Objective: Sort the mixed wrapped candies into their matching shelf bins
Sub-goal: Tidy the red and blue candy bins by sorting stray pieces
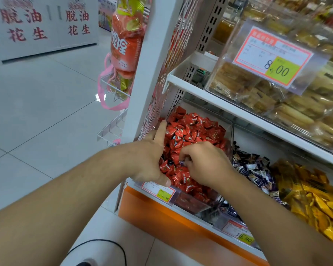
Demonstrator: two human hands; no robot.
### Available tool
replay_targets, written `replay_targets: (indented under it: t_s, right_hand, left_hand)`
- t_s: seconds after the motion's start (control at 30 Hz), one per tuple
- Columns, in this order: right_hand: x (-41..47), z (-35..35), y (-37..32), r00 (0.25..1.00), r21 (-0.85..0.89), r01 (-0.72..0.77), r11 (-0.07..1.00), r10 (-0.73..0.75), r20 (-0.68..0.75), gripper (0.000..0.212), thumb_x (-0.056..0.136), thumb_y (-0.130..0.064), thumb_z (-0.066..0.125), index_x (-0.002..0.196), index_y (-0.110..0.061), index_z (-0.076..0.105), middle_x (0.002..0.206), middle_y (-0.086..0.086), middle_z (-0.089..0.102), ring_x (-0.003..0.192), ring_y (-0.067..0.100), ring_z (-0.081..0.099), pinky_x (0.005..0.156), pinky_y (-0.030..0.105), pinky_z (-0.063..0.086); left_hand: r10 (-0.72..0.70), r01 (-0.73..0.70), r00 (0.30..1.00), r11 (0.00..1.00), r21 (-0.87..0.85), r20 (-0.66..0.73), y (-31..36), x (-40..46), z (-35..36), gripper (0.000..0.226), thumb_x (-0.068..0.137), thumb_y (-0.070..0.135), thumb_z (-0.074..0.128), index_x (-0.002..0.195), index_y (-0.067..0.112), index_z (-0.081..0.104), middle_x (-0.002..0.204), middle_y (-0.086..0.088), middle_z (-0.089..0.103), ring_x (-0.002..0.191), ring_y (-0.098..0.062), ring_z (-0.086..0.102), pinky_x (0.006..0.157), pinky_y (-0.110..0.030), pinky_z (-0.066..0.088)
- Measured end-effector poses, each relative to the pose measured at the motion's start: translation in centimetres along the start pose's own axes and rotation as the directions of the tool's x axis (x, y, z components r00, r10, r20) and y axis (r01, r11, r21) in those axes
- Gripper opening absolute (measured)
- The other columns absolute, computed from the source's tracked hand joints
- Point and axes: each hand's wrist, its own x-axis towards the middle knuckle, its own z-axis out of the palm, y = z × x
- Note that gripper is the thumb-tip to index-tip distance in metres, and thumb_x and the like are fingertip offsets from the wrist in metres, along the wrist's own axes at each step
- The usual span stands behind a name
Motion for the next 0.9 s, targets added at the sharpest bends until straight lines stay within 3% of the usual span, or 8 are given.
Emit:
replay_targets:
  t_s: [0.13,0.27,0.4,0.47,0.53,0.63,0.73,0.9]
  right_hand:
    - [-2.0,-2.0,0.4,0.972,0.449,-0.061,0.892,0.155,-0.174,0.02,0.096,-0.013,0.068,0.097,-0.032,0.074,0.087,-0.017,0.069,0.085,-0.001,0.065,0.074,0.013,0.055]
    - [-6.4,-3.8,2.1,0.922,0.698,-0.059,0.713,0.308,-0.236,0.021,0.098,-0.015,0.07,0.098,-0.036,0.073,0.094,-0.013,0.071,0.09,0.005,0.067,0.079,0.019,0.056]
    - [-10.4,-3.8,5.8,0.811,0.552,-0.23,0.802,0.471,-0.346,0.015,0.099,-0.022,0.068,0.106,-0.034,0.07,0.098,-0.017,0.07,0.091,0.005,0.067,0.081,0.031,0.058]
    - [-11.3,-3.6,6.9,0.83,0.313,-0.326,0.892,0.429,-0.357,0.022,0.098,-0.026,0.067,0.12,-0.029,0.068,0.109,-0.01,0.07,0.104,0.014,0.065,0.09,0.034,0.054]
    - [-11.2,-3.7,6.7,0.874,0.226,-0.324,0.919,0.382,-0.299,0.035,0.098,-0.029,0.066,0.134,-0.027,0.064,0.124,-0.006,0.065,0.116,0.015,0.057,0.097,0.03,0.045]
    - [-9.8,-4.5,4.5,0.913,0.286,-0.19,0.939,0.276,-0.301,0.034,0.1,-0.023,0.066,0.133,-0.031,0.064,0.122,-0.019,0.059,0.107,-0.001,0.055,0.098,0.022,0.046]
    - [-6.9,-4.5,1.5,0.956,0.425,-0.058,0.903,0.173,-0.238,0.029,0.099,-0.016,0.066,0.119,-0.036,0.07,0.108,-0.026,0.062,0.096,-0.006,0.058,0.082,0.009,0.049]
    - [-1.0,-1.5,-1.3,1.0,0.483,-0.015,0.875,0.012,0.008,0.025,0.098,-0.008,0.062,0.096,-0.027,0.077,0.087,-0.013,0.071,0.081,0.001,0.066,0.074,0.021,0.057]
  left_hand:
    - [-0.004,0.004,1.0,1.0,-0.009,0.0,-0.1,0.2,0.0,0.148,0.077,0.053,0.084,0.145,0.028,-0.046,0.17,-0.001,-0.018,0.152,-0.028,0.028,0.115,-0.034,0.035]
    - [0.004,-0.004,1.0,1.0,-0.015,0.007,-0.1,0.2,0.0,0.15,0.076,0.053,0.085,0.144,0.031,-0.046,0.169,0.0,-0.019,0.154,-0.027,0.024,0.116,-0.034,0.033]
    - [-0.004,0.004,1.0,1.0,-0.02,0.009,0.0,0.2,0.0,0.151,0.075,0.053,0.086,0.144,0.032,-0.047,0.17,-0.002,-0.018,0.154,-0.027,0.023,0.119,-0.035,0.031]
    - [-0.006,0.006,1.0,1.0,-0.019,0.007,0.1,0.1,0.0,0.151,0.074,0.053,0.086,0.143,0.033,-0.047,0.169,-0.002,-0.018,0.154,-0.027,0.022,0.119,-0.034,0.03]
    - [-0.009,0.009,1.0,1.0,-0.024,0.009,0.1,0.1,0.0,0.151,0.075,0.053,0.086,0.143,0.033,-0.047,0.169,-0.002,-0.018,0.154,-0.027,0.022,0.119,-0.034,0.03]
    - [-0.007,0.007,1.0,0.999,-0.034,0.005,0.0,0.0,0.1,0.152,0.074,0.052,0.087,0.144,0.034,-0.046,0.17,-0.002,-0.015,0.154,-0.027,0.024,0.119,-0.035,0.032]
    - [-0.004,0.005,1.0,0.999,-0.032,0.009,-0.2,0.1,0.1,0.152,0.073,0.055,0.086,0.143,0.036,-0.047,0.17,-0.002,-0.014,0.154,-0.026,0.024,0.119,-0.036,0.033]
    - [-0.007,0.007,1.0,1.0,-0.01,-0.003,-0.2,0.1,0.1,0.149,0.074,0.056,0.084,0.145,0.033,-0.045,0.17,-0.001,-0.014,0.154,-0.024,0.025,0.116,-0.032,0.033]
